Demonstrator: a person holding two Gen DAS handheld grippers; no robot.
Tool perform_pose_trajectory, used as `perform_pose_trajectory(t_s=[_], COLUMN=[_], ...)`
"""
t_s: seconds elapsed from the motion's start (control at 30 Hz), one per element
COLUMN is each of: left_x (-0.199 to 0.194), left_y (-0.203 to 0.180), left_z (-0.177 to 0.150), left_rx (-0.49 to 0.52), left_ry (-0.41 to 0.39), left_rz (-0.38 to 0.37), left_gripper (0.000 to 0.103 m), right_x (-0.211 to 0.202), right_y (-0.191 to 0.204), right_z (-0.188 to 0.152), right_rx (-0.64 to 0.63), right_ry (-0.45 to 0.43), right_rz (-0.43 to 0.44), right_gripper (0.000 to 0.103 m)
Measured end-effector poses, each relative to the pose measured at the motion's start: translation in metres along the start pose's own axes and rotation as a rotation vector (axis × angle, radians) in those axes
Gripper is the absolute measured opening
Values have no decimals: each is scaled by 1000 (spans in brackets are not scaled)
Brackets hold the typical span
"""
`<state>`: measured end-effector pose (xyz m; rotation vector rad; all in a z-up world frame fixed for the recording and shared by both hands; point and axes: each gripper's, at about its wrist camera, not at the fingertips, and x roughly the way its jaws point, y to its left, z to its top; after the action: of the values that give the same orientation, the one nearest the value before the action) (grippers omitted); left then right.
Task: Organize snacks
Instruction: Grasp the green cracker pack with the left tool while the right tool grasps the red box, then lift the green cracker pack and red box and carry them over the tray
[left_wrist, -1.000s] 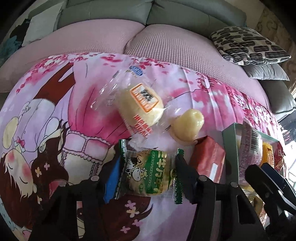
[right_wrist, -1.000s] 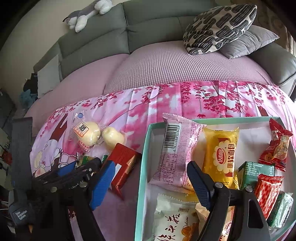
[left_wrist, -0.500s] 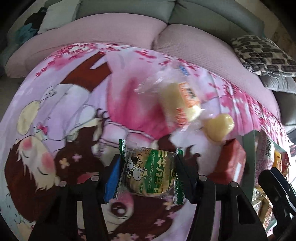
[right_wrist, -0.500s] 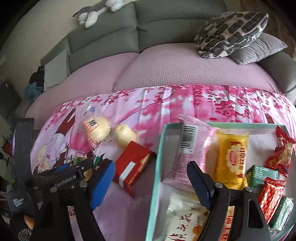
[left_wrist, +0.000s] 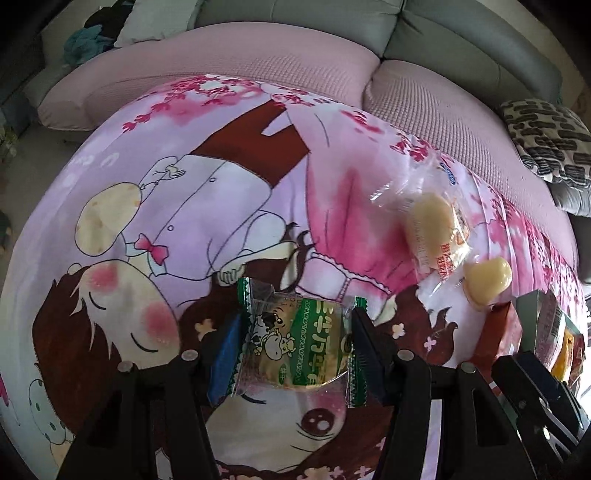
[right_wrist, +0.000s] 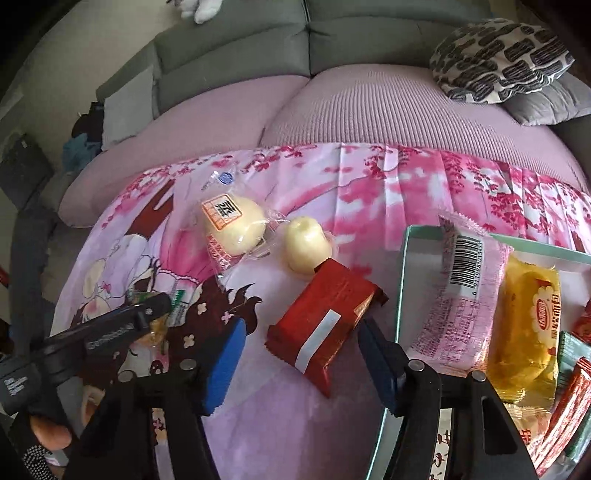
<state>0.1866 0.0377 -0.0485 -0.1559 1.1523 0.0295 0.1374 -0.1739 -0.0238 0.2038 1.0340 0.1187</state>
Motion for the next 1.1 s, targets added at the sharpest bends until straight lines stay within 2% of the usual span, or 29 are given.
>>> perform_pose_trajectory(t_s=[0.4,0.53,0.73,0.9,1.1], left_x=[1,1,1,4,6], left_y=[3,2,2,-3,-8], left_z=[1,1,1,-1,-3], left_rx=[-2,-4,3,34,79], left_ry=[7,7,13,32,36], left_rz=[-6,-10,-13,-20,8], left_gripper=[61,61,63,72,72], right_x=[27,34,35,30,24], right_y=[0,-1,-1,0,5], right_z=[11,15,14,6,-5], right_rx=[16,20,11,4,-15], right_ry=[57,67,64,63,67], right_rz=[-42,-56,-59,-45,-41], right_gripper=[66,55,49,43,42])
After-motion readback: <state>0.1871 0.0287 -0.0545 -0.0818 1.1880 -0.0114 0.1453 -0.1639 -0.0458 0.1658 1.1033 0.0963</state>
